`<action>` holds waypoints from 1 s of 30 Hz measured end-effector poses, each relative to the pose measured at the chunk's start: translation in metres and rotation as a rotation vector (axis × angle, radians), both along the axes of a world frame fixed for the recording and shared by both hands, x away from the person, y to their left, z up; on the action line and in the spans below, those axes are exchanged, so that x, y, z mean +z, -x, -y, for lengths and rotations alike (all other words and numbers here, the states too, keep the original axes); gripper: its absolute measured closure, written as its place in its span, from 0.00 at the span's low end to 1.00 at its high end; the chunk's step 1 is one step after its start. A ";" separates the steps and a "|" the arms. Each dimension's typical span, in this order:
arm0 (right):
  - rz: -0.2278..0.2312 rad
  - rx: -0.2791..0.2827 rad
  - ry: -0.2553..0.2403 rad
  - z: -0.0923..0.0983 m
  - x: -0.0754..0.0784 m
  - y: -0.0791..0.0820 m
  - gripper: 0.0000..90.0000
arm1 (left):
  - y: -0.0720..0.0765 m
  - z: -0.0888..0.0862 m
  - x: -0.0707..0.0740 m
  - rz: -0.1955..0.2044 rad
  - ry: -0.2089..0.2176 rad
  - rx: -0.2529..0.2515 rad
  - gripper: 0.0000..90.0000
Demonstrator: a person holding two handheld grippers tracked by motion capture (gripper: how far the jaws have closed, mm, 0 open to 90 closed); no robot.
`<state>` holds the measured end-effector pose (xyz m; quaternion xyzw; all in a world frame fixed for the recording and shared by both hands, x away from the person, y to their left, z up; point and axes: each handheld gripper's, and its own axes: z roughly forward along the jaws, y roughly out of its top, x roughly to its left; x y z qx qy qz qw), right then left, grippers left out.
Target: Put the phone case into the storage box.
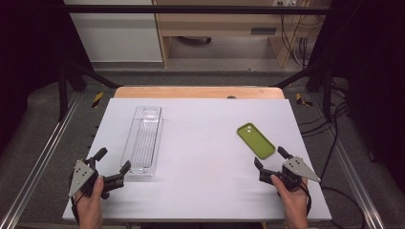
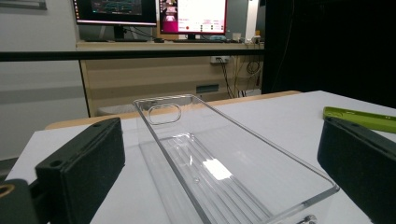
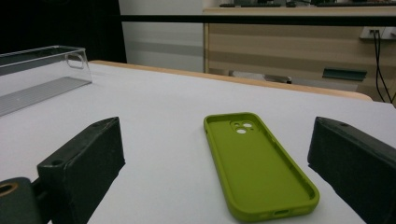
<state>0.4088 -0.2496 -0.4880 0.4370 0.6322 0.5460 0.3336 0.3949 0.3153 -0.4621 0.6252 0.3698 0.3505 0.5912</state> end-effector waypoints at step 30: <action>-0.209 0.014 0.137 0.014 0.040 -0.015 0.20 | 0.001 0.000 0.001 0.004 -0.011 -0.012 0.01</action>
